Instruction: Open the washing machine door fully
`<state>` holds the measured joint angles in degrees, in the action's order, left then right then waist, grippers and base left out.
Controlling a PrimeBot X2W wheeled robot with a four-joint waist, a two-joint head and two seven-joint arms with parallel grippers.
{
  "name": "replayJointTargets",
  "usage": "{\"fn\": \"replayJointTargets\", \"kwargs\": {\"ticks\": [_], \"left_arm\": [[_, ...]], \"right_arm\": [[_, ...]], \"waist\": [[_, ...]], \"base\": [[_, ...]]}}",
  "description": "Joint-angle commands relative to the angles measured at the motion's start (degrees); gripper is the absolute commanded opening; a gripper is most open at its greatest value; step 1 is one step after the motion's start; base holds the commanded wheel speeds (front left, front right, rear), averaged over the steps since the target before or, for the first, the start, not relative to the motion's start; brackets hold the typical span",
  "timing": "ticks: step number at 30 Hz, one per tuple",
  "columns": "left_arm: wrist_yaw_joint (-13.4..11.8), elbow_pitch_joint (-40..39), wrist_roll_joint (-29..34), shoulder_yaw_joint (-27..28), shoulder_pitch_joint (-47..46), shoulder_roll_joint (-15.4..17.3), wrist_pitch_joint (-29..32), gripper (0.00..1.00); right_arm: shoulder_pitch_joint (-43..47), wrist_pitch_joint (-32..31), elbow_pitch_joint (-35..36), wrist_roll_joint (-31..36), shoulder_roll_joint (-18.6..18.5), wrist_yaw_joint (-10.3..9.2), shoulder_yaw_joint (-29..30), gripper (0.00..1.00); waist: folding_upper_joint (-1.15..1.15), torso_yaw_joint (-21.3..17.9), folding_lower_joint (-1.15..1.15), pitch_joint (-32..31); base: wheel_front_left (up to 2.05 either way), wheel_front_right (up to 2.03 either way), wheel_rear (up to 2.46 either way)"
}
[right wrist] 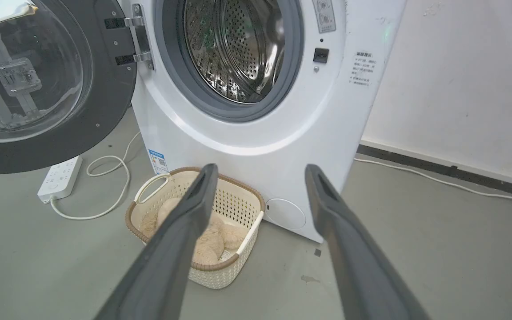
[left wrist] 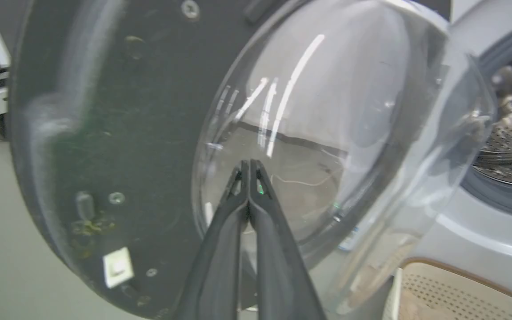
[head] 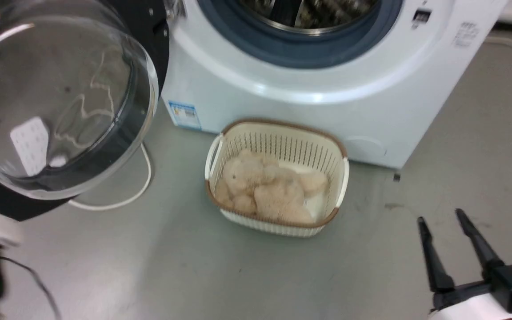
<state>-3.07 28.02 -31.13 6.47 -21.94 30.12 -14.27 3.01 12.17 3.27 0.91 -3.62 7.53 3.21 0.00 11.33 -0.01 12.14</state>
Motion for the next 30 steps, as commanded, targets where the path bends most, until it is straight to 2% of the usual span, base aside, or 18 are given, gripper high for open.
{"fn": "replayJointTargets", "kwargs": {"ticks": [1,4,8,9,13,14,15,16,17,22,30], "left_arm": [[0.2,-2.8,1.7,-1.5,2.6,-2.2,-0.6,0.00],[0.1,-8.7,4.1,-4.0,6.8,-5.6,-0.7,0.00],[-0.1,-15.8,6.2,-6.6,12.9,-9.6,-0.7,0.00],[-0.7,-20.0,7.5,-8.7,17.6,-12.4,-0.7,0.00],[-1.5,-24.7,9.9,-11.5,22.3,-15.2,-0.7,0.00],[-1.9,-26.4,11.6,-13.4,25.0,-16.9,-0.7,0.00],[-2.1,-26.7,12.0,-13.9,25.7,-17.5,-0.7,0.26],[-2.5,-26.9,12.6,-14.2,26.4,-18.1,-0.7,0.73],[-2.9,-27.0,13.2,-14.5,27.0,-18.5,-0.7,1.00],[-4.2,-26.6,16.6,-17.0,29.3,-19.8,-0.7,1.00],[-5.1,-24.8,18.2,-19.2,31.6,-20.8,-0.7,1.00]], "right_arm": [[0.2,0.6,-0.3,0.3,0.3,-0.04,1.3,1.00],[0.9,1.1,-0.7,0.6,0.5,-0.04,3.5,1.00],[1.7,1.4,-1.2,0.9,0.7,-0.04,3.5,1.00],[2.9,1.3,-1.4,0.1,0.7,-0.04,2.9,1.00],[4.4,1.1,-1.1,-0.7,0.7,-0.04,2.5,1.00],[5.5,1.1,-1.1,-1.2,0.7,-0.04,2.2,1.00],[5.9,1.1,-1.1,-1.3,0.7,-0.04,2.2,1.00],[6.3,1.1,-1.2,-1.5,0.7,-0.04,2.2,1.00],[6.7,1.1,-1.2,-1.8,0.7,-0.04,2.2,1.00],[8.2,1.3,-1.2,-2.8,0.7,-0.04,2.4,1.00],[8.9,1.8,-2.2,-4.0,0.7,-0.04,1.9,1.00]], "waist": [[0.00,-0.8,0.01,-3.8],[0.00,-1.6,0.01,-7.1],[0.00,-3.5,0.01,-11.1],[0.00,-5.1,0.01,-13.5],[0.00,-6.9,0.01,-15.0],[0.00,-8.0,0.01,-15.6],[0.00,-8.3,0.01,-15.8],[0.00,-8.5,0.01,-16.1],[0.00,-8.7,0.01,-16.2],[0.00,-9.4,0.01,-16.9],[0.00,-9.5,0.01,-17.5]], "base": [[0.00,0.00,0.00],[0.00,0.00,0.00],[0.00,0.00,0.00],[0.00,0.00,0.00],[0.00,0.00,0.00],[0.00,0.00,0.00],[0.00,0.00,0.00],[0.00,0.00,0.00],[0.00,0.00,0.00],[0.00,0.00,0.00],[0.00,0.00,0.00]]}}
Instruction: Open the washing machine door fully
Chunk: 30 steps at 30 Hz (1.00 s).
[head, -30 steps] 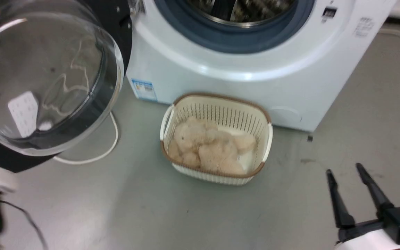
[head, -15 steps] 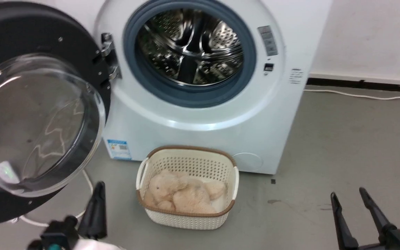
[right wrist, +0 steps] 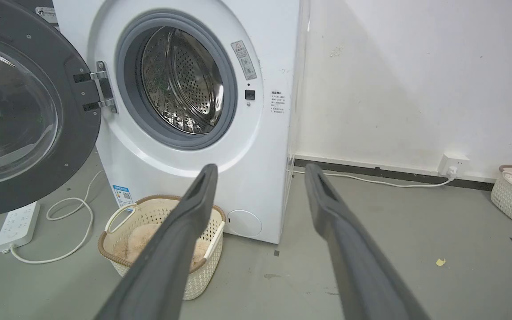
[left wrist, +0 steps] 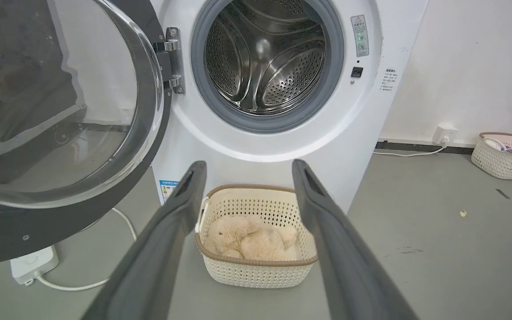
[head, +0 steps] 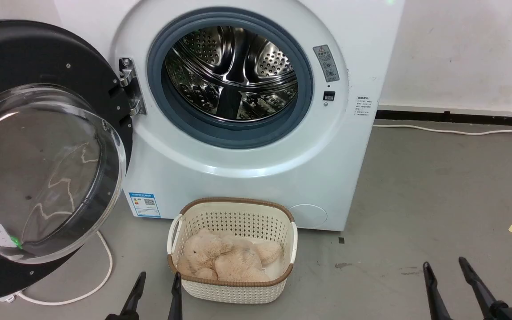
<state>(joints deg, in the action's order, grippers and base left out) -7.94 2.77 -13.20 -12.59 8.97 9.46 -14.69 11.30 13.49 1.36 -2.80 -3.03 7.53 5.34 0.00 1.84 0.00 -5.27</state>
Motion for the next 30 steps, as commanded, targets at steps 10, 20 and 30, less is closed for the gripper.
{"fn": "replayJointTargets", "kwargs": {"ticks": [10,20,30], "left_arm": [[0.1,1.8,0.0,0.2,0.4,0.3,-0.3,1.00],[0.4,1.6,-0.9,0.6,0.1,-0.1,0.2,0.00],[0.9,1.2,0.2,1.5,-0.5,-0.6,1.2,0.00]], "right_arm": [[0.3,0.8,-1.4,-0.5,0.1,-0.04,-0.6,1.00],[-0.1,0.3,-1.4,-0.4,0.0,0.00,-0.6,0.00],[-1.0,-0.7,-1.4,-0.1,0.0,0.00,-0.9,0.00]], "waist": [[0.00,0.1,0.00,-0.4],[0.00,0.2,0.00,-0.2],[0.00,0.1,0.00,0.2]], "base": [[0.00,0.00,0.00],[0.00,0.00,0.00],[0.00,0.00,0.00]]}}
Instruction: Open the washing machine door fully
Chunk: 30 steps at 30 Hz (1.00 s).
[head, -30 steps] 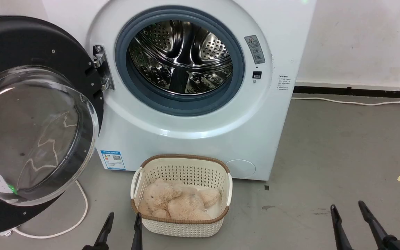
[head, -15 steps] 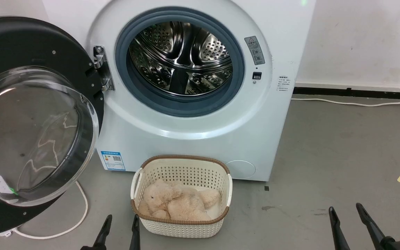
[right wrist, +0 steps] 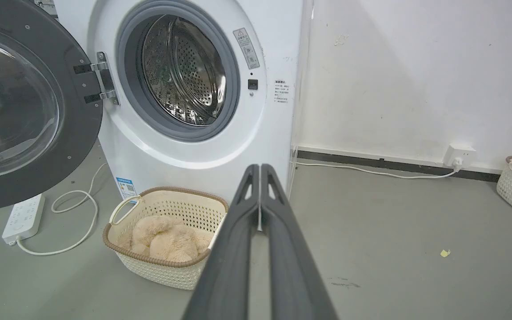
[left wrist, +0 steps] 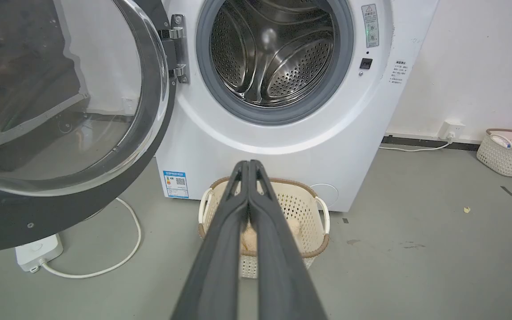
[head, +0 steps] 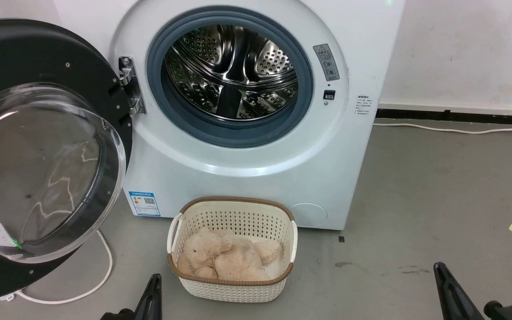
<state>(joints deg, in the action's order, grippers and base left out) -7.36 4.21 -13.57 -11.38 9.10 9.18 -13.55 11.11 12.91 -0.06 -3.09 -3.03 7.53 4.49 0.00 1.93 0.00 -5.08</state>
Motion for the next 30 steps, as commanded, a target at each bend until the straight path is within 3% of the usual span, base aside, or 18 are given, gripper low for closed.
{"fn": "replayJointTargets", "kwargs": {"ticks": [1,30], "left_arm": [[0.4,-0.2,0.7,0.3,-0.7,-0.4,0.2,0.00],[2.2,-1.2,4.0,3.2,-2.9,-1.9,3.6,0.00]], "right_arm": [[-0.9,-0.2,0.0,0.2,0.0,0.00,-0.1,0.00],[-3.5,-3.5,0.0,0.9,0.0,-0.01,-1.2,0.00]], "waist": [[0.00,0.0,0.00,0.0],[0.00,-0.5,0.00,1.3]], "base": [[0.00,0.00,0.00],[0.00,0.00,0.00]]}}
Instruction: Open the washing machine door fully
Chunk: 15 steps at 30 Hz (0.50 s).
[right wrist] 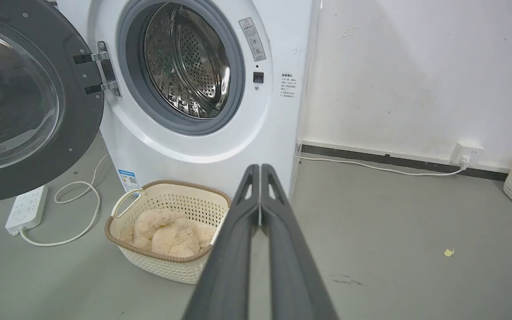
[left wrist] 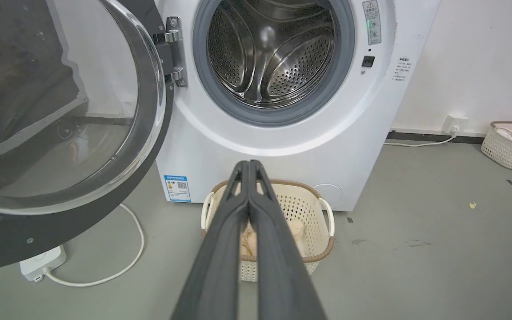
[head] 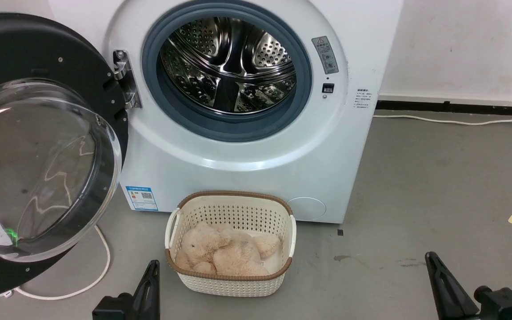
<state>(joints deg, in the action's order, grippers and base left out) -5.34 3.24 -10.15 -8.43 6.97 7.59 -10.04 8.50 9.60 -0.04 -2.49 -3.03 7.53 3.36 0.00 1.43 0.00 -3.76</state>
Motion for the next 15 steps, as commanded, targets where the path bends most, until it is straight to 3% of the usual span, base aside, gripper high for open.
{"fn": "replayJointTargets", "kwargs": {"ticks": [1,15], "left_arm": [[0.2,-0.3,0.6,0.3,-0.8,-0.3,0.2,0.00],[1.1,-0.8,2.2,1.7,-1.8,-1.1,1.9,0.00]], "right_arm": [[-1.0,-0.2,0.0,0.3,0.0,-0.01,-0.1,0.00],[-2.2,-1.8,0.0,0.7,0.1,-0.02,-0.7,0.00]], "waist": [[0.00,0.0,0.00,0.0],[0.00,-0.3,0.00,0.7]], "base": [[0.00,0.00,0.00],[0.00,0.00,0.00]]}}
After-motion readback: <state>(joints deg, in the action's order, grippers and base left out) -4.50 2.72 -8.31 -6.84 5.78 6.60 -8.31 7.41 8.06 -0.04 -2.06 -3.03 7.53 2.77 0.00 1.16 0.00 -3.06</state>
